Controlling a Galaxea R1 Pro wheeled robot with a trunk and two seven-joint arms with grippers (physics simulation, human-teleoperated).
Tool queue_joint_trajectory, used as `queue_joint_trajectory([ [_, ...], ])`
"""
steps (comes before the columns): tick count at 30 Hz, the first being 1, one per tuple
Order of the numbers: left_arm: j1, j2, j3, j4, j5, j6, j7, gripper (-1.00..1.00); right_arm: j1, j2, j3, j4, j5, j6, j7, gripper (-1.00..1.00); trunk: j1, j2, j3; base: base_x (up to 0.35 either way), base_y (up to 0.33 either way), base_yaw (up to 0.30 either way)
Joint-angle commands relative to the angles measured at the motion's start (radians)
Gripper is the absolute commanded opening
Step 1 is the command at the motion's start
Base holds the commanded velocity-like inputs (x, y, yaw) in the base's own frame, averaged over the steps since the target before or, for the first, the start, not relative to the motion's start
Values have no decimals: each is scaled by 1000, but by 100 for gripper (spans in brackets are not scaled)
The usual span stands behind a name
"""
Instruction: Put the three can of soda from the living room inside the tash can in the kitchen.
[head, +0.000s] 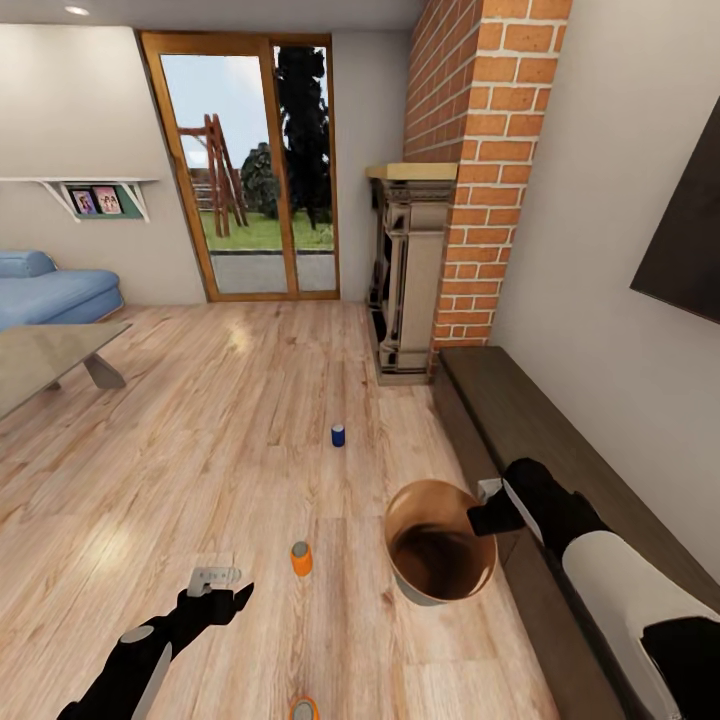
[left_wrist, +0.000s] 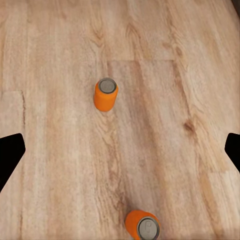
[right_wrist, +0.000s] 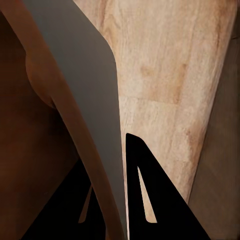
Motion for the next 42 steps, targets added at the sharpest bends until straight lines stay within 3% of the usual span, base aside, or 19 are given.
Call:
queue_joint_trajectory([
  [1,0,0,-1,0,0,0,0,100,-4,1,-1,5,-21,4,5,-100,0,0,0,0,0,0],
  [6,0,0,-1,0,0,0,0,100,-8,3,-2,10,-23,4,4,-100,0,0,0,0,0,0],
  [13,0,-1,-2,1,-1,0,-1,100,-14,-6,-3,11,-22,4,2,-100,27,-49,-23,0,0,0],
  [22,-1,-2,-2,44,-3,-1,0,100,-72,-19,-27,23,-22,4,1,-100,61,-112,-63,0,0,0],
  [28,-1,-2,-3,75,-4,-1,1,100,-131,-19,-33,90,-22,4,1,-100,84,-154,-91,0,0,0],
  [37,-1,-2,-5,101,-5,-2,13,100,-153,-10,-33,119,-22,4,0,-100,119,-217,-133,0,0,0],
  [42,-7,-4,-41,148,-2,37,38,100,-153,-10,-34,121,-22,4,0,-100,138,-252,-157,0,0,0],
])
